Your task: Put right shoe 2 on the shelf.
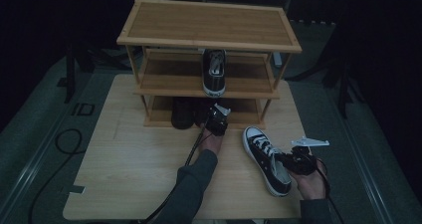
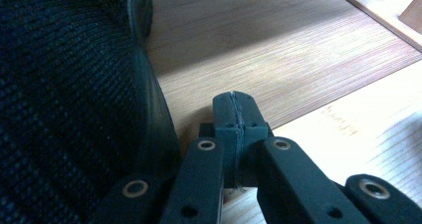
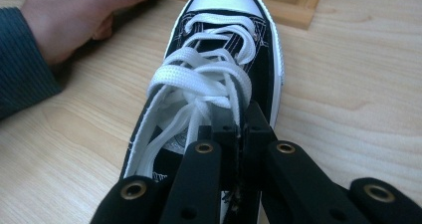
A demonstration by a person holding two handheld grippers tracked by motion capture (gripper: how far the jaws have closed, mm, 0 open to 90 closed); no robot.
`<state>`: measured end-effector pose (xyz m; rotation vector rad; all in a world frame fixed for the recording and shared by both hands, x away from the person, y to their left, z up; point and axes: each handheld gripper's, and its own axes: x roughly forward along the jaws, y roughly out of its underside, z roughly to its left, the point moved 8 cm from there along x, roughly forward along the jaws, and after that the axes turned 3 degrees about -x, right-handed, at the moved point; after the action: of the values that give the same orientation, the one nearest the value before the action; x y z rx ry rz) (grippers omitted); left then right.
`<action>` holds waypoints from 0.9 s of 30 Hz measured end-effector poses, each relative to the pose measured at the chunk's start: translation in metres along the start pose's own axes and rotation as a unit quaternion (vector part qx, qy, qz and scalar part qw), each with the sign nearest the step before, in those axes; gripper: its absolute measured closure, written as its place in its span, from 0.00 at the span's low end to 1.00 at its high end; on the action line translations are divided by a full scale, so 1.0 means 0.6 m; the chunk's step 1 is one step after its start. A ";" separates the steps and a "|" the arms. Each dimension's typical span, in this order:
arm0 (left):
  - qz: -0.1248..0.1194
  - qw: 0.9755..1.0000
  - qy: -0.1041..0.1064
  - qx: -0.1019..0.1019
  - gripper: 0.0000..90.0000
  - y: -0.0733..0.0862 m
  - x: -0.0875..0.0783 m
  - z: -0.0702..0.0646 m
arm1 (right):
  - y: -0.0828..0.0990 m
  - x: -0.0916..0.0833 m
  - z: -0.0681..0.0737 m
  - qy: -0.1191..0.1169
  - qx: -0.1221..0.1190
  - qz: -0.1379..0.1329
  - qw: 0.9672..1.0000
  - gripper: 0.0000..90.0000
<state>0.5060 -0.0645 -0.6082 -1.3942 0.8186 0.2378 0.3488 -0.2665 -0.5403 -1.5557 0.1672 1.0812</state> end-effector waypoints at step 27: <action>0.000 1.000 0.000 0.000 1.00 0.000 0.000 0.000 | -0.075 -0.030 0.006 -0.003 -0.025 -0.030 0.999 0.98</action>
<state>0.5059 -0.0646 -0.6082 -1.3942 0.8185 0.2389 0.3655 -0.2571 -0.4955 -1.5911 0.0899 1.0512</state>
